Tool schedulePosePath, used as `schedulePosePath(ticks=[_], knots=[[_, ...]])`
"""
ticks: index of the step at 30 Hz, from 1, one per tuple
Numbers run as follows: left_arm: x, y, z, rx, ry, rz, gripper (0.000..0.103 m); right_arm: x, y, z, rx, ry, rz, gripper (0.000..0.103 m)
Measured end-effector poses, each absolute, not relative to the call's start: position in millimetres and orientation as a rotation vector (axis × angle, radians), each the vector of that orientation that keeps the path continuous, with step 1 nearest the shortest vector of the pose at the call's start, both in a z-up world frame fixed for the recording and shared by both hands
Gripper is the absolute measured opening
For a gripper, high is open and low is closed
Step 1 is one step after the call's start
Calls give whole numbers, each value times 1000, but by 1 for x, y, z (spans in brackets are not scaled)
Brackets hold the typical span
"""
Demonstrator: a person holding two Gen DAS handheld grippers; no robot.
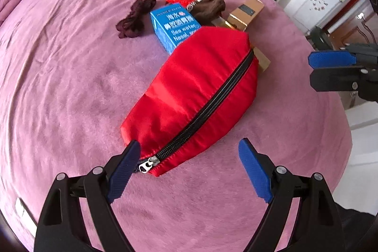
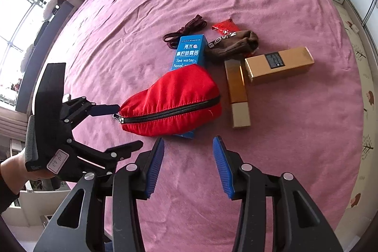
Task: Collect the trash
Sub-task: 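Move both tools back to the red zippered pouch on the bed, then grasp the red pouch's zipper end with the left tool while the right grasps the blue box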
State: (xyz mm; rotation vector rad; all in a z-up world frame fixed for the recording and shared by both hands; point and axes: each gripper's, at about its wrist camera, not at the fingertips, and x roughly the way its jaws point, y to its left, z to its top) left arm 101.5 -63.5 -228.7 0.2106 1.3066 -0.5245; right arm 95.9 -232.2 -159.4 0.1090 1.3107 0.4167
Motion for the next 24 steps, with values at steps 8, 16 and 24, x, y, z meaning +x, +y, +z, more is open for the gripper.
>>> schedulePosePath(ticks=[8, 16, 24], knots=[[101, -72, -245, 377, 1260, -667, 91, 106, -221, -171, 109, 1332, 389, 43], [126, -70, -255, 356, 1266, -668, 84, 114, -218, -174, 119, 1335, 372, 43], [141, -63, -254, 306, 1320, -744, 52, 123, -216, -176, 123, 1340, 375, 44]])
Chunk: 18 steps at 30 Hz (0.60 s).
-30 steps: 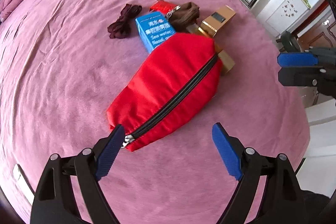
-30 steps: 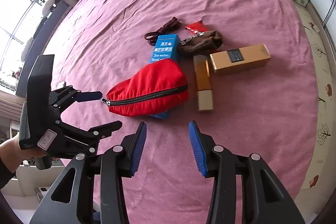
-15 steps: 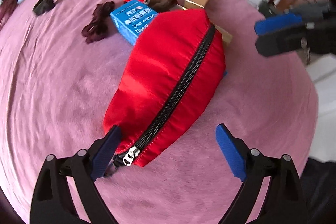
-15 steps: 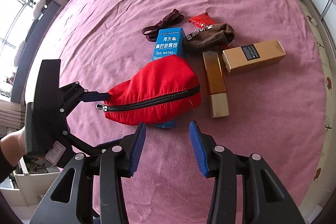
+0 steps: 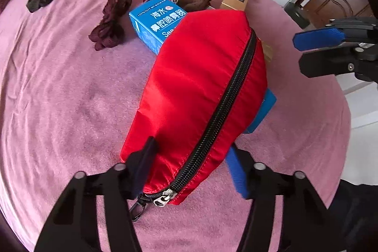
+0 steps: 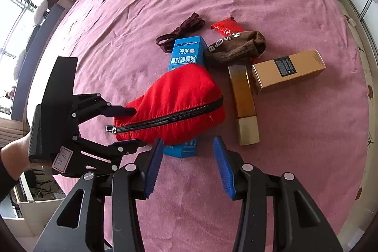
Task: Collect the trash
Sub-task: 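Grasp the red pouch's zipper end with the left tool while the right grasps the blue box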
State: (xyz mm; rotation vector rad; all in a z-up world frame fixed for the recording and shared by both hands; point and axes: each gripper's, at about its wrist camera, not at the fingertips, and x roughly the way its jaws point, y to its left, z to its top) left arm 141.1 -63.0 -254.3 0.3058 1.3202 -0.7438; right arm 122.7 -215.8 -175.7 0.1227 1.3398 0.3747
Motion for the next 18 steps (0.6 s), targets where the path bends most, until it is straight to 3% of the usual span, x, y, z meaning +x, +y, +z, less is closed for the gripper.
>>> schedulePosePath(ticks=[2, 7, 18], knots=[[146, -62, -254, 299, 1335, -733, 34, 126, -214, -177, 128, 1344, 381, 44], [166, -46, -253, 200, 1369, -667, 14, 134, -208, -181, 139, 1348, 392, 52], [184, -14, -240, 23, 1357, -536, 10, 148, -179, -209, 150, 1421, 417, 53]])
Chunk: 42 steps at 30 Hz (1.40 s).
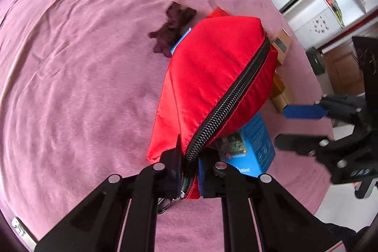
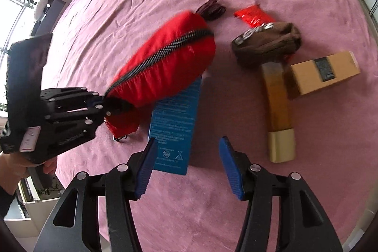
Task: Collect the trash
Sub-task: 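Grasp the red pouch's zipper end with the left tool while the right grasps the blue box, then carry the red pouch and blue box in both tools to the yellow bucket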
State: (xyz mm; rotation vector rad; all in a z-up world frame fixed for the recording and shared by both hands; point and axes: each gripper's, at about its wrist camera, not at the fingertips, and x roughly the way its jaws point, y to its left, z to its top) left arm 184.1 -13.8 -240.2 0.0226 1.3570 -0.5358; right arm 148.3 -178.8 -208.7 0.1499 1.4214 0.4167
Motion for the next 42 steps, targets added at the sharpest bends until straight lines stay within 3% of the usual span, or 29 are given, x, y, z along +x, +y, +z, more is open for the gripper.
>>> schedulePosePath(ticks=[11, 13, 22, 42], knots=[[176, 23, -234, -70, 1348, -460, 10, 166, -146, -228, 140, 1462, 430, 57], [175, 24, -233, -75, 1348, -452, 10, 168, -146, -233, 141, 1477, 421, 49], [162, 12, -224, -81, 1345, -434, 10, 153, -174, -224, 203, 1471, 413, 47], [79, -123, -182, -26, 1361, -530, 10, 52, -300, -172, 349, 1425, 396, 46]])
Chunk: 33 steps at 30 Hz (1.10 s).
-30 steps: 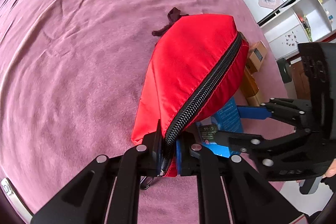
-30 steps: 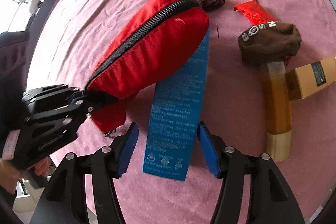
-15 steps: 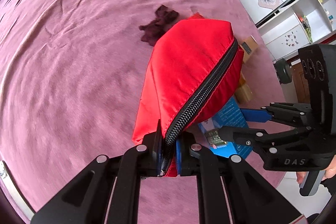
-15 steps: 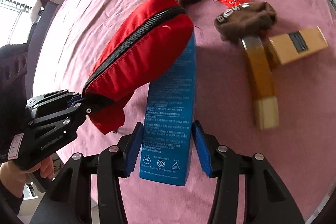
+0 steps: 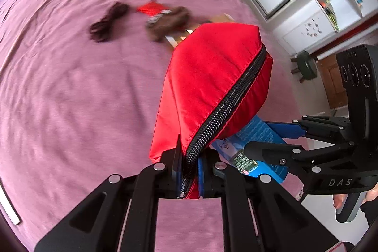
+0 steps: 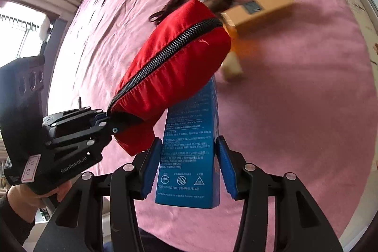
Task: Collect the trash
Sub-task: 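Carry the red pouch and blue box in both tools to the yellow bucket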
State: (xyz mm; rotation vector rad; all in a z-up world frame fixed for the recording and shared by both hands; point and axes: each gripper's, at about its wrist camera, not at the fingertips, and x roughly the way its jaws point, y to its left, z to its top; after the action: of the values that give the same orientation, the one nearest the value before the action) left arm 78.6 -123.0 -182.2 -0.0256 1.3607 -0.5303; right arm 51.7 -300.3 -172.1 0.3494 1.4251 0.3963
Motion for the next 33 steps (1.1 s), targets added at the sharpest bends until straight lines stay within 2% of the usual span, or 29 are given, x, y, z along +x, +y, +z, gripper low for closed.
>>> schedulePosePath(ticks=[15, 33], knots=[[55, -291, -160, 114, 1339, -691, 10, 1, -457, -151, 507, 1358, 247, 46], [68, -488, -182, 261, 1384, -887, 10, -16, -637, -163, 654, 1298, 37, 46]])
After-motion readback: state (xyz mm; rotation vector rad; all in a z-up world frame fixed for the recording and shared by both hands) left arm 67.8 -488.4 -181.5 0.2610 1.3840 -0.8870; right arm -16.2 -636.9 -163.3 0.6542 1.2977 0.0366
